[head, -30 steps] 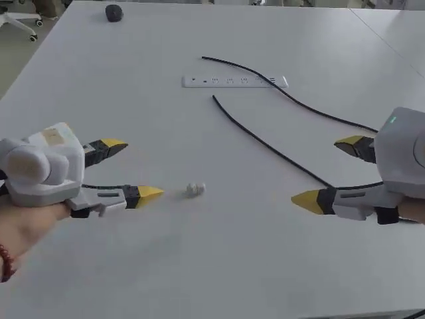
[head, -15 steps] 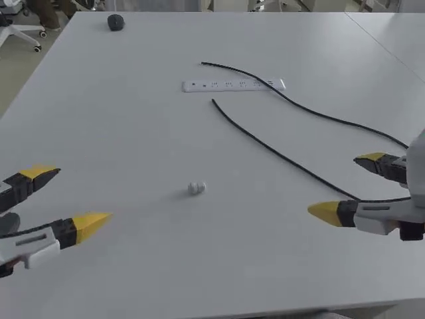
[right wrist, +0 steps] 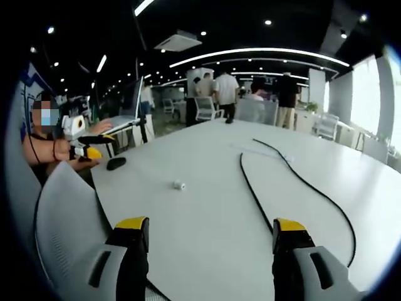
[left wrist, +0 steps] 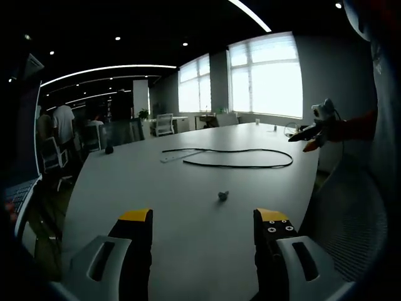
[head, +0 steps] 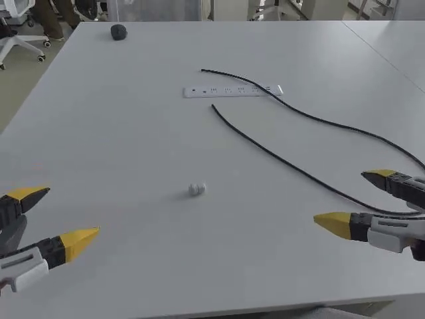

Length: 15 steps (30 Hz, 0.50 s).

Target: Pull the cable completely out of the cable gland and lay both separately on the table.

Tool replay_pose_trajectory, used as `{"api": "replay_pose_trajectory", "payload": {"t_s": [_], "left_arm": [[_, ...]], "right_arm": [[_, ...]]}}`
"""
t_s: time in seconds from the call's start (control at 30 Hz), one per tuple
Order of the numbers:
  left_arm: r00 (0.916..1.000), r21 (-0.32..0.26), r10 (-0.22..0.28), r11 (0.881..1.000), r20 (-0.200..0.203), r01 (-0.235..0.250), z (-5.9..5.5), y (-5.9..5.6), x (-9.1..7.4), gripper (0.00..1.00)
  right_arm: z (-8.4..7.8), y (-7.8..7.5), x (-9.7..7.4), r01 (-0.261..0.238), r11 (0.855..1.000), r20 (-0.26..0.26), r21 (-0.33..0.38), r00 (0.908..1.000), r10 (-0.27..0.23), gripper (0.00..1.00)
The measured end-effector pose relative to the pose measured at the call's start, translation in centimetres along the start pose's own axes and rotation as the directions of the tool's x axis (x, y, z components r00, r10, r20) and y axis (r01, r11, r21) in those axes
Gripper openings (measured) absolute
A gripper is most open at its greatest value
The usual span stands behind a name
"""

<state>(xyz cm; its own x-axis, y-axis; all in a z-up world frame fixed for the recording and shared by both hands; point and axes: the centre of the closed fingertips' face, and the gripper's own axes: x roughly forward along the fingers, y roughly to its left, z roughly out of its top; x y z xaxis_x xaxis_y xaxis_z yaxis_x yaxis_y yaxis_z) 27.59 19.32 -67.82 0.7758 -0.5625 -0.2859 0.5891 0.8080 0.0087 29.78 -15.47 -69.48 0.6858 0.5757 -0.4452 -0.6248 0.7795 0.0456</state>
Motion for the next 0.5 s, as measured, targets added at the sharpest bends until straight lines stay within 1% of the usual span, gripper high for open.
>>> {"api": "replay_pose_trajectory", "payload": {"t_s": [0.03, 0.1, 0.13, 0.17, 0.2, 0.27, 0.37, 0.4, 0.43, 0.5], "left_arm": [[1.0000, 0.002, -0.003, 1.000, 0.003, 0.003, 0.1, -0.1, 0.0, 0.67], [0.9994, -0.003, -0.030, 1.000, 0.016, 0.030, 0.5, -0.6, 0.1, 0.67], [0.9991, -0.008, -0.039, 0.999, 0.016, 0.039, 0.5, -0.7, 0.2, 0.67], [0.9982, -0.016, -0.059, 0.998, 0.012, 0.059, 0.4, -1.1, 0.2, 0.68], [0.9975, -0.014, -0.069, 0.997, 0.011, 0.069, 0.3, -1.3, 0.3, 0.67], [0.9971, -0.009, -0.076, 0.997, 0.005, 0.076, 0.2, -1.5, 0.3, 0.68], [0.9967, -0.011, -0.081, 0.997, 0.000, 0.081, -0.1, -1.5, 0.3, 0.68], [0.9964, -0.006, -0.085, 0.996, -0.002, 0.085, -0.1, -1.5, 0.3, 0.68], [0.9964, -0.005, -0.085, 0.996, -0.004, 0.085, -0.1, -1.6, 0.3, 0.67], [0.9963, -0.005, -0.086, 0.996, 0.002, 0.086, 0.1, -1.7, 0.3, 0.67]], "right_arm": [[-0.1, 0.4, 0.0, -0.015, 1.000, 0.004, 0.003, 0.9999, 0.015, 0.82], [-0.2, 0.5, 0.1, -0.010, 1.000, 0.009, 0.005, 0.9999, 0.010, 0.83], [-0.4, 0.8, 0.0, -0.024, 1.000, 0.007, 0.008, 0.9997, 0.024, 0.83], [-0.4, 1.0, 0.0, -0.025, 1.000, 0.014, 0.009, 0.9996, 0.025, 0.83], [-0.5, 1.0, 0.0, -0.021, 1.000, 0.008, 0.000, 0.9997, 0.021, 0.85], [-0.9, 1.0, 0.0, -0.018, 1.000, -0.008, -0.007, 0.9998, 0.018, 0.85], [-0.7, 0.9, -0.3, -0.014, 1.000, -0.001, -0.004, 0.9999, 0.014, 0.85], [-0.9, 0.8, -0.4, -0.010, 1.000, -0.009, -0.005, 0.9999, 0.010, 0.85], [-0.7, 0.8, -0.5, -0.007, 1.000, -0.005, -0.012, 1.0000, 0.007, 0.85], [-0.8, 0.9, -0.5, -0.012, 1.000, -0.012, -0.012, 0.9998, 0.012, 0.85]]}}
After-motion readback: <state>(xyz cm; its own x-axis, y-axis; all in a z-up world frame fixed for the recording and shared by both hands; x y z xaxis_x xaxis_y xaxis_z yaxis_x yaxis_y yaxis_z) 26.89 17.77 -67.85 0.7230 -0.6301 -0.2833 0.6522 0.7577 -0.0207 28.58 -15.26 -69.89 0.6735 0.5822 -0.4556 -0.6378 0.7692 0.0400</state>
